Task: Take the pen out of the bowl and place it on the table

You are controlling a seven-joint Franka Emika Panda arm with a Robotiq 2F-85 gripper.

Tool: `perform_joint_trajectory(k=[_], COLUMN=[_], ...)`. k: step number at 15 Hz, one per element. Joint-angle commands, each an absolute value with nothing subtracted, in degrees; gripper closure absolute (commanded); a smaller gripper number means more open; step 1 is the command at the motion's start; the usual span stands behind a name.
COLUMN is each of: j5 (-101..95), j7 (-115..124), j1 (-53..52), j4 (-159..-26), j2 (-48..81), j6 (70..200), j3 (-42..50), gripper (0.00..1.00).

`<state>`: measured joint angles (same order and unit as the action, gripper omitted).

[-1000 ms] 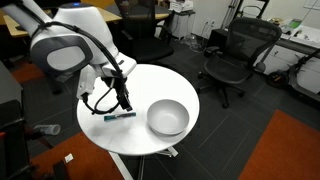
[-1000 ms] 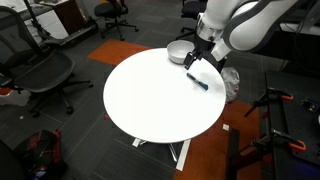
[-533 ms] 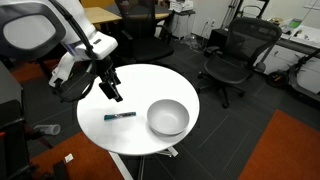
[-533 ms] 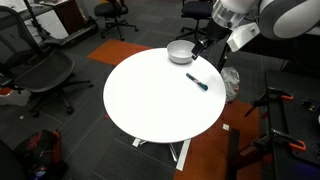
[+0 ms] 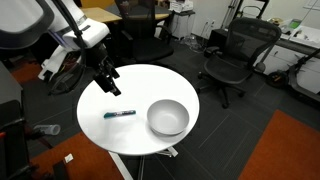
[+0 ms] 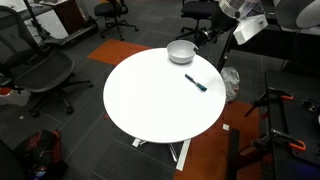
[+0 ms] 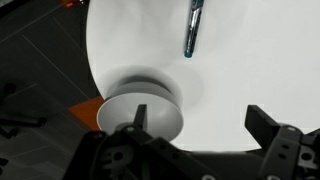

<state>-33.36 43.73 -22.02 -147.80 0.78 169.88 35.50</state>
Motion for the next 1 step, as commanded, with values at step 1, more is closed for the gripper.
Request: perform_joint_trajectory(k=[1], j5=[-33.35], j7=[43.73], j1=[-22.02], j4=[-147.78], j2=[0.92], j6=[169.88], j3=[35.50], gripper=[0.00])
